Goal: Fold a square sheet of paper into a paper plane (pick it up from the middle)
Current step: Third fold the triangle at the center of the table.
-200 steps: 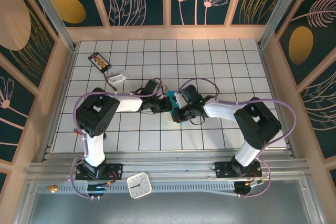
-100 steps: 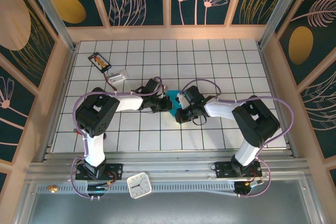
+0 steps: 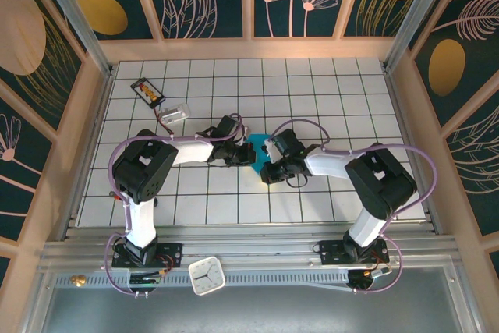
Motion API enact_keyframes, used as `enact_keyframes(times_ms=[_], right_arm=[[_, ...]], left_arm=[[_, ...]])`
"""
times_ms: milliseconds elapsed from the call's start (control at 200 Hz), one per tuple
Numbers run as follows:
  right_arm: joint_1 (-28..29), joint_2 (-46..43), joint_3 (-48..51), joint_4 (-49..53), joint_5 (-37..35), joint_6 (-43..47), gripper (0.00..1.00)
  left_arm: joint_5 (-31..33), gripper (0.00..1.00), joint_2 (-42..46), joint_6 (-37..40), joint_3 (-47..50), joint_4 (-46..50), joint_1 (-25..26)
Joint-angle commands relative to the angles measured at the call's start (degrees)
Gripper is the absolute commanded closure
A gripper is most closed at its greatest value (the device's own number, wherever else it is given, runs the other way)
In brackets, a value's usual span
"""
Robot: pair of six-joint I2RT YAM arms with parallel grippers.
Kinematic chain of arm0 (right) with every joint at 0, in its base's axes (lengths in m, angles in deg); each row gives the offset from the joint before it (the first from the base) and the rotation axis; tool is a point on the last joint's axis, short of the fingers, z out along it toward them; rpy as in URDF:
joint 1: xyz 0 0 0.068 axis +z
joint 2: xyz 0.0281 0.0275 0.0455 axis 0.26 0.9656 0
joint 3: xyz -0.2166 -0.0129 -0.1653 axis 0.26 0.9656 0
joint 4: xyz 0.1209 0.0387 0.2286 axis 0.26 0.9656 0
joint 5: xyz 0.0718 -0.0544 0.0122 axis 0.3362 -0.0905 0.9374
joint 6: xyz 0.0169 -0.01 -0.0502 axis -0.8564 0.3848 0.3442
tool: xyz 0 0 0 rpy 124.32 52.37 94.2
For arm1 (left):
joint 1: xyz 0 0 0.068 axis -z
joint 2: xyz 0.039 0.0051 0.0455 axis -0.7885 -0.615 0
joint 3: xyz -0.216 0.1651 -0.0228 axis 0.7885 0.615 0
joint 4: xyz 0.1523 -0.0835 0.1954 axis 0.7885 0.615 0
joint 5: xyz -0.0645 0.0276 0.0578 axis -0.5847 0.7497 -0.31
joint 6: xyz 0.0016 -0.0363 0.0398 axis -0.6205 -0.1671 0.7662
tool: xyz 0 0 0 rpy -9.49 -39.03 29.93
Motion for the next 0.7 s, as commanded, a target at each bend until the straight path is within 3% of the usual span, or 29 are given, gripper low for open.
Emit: enact_keyframes(times_ms=[0, 691], right_arm=[[1.53, 0.68, 3.70, 9.31, -0.87, -2.73, 1.00], [1.18, -9.06, 7.43, 11.51, -2.04, -6.56, 1.00]], left_arm=[[7.18, 1.00, -3.43, 1.75, 0.79, 6.91, -0.91], [7.30, 1.00, -4.08, 2.55, 0.08, 7.61, -1.19]])
